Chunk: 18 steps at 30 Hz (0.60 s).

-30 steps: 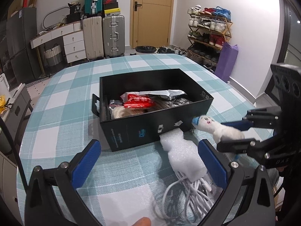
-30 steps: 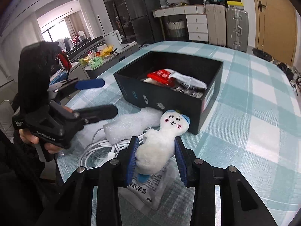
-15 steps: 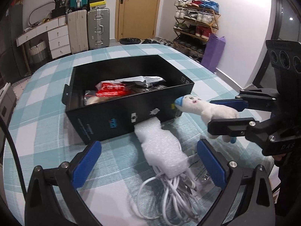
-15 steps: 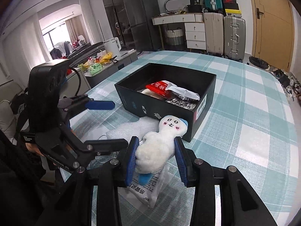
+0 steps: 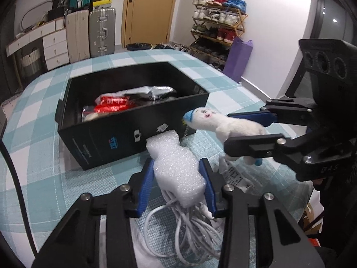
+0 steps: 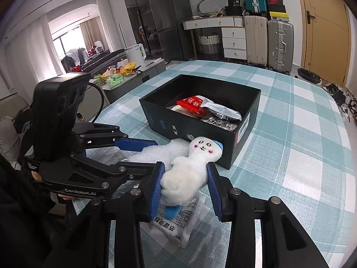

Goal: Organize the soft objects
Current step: 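Carry the plush doll and bubble wrap over the black box with both tools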

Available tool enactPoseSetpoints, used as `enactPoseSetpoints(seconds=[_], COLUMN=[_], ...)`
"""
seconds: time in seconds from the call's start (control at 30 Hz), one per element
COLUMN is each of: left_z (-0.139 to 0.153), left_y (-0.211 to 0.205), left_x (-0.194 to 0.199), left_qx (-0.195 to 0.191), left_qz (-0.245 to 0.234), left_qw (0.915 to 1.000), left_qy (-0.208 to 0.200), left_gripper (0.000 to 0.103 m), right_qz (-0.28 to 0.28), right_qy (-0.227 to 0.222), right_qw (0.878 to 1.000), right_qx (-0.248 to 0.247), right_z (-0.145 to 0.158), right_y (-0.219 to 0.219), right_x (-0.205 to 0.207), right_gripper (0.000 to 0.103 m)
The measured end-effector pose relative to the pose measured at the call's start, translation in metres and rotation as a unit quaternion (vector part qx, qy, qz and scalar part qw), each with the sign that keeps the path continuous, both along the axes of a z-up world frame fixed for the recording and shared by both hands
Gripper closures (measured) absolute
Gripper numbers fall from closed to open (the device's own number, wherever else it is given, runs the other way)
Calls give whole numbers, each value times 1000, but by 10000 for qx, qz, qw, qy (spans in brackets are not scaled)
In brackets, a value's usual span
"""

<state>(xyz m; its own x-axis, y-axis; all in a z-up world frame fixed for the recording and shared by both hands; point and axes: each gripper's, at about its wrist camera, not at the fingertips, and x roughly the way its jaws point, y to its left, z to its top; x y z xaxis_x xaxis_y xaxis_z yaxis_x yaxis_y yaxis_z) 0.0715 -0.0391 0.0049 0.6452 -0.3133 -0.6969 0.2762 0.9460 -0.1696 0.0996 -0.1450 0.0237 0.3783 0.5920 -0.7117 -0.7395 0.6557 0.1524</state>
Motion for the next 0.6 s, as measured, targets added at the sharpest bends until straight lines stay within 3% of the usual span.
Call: enactPoseSetpoints(seconds=[0.6], left_z=[33], left_y=[20], left_x=[-12], left_qx=[-101], left_qz=[333], left_qw=[9973], left_qy=[-648], left_gripper=[66], right_qz=[-2], right_qy=[-272], right_qw=[9979], right_qx=[589], right_z=[20], right_y=[-13], right_x=[-4], right_gripper=[65])
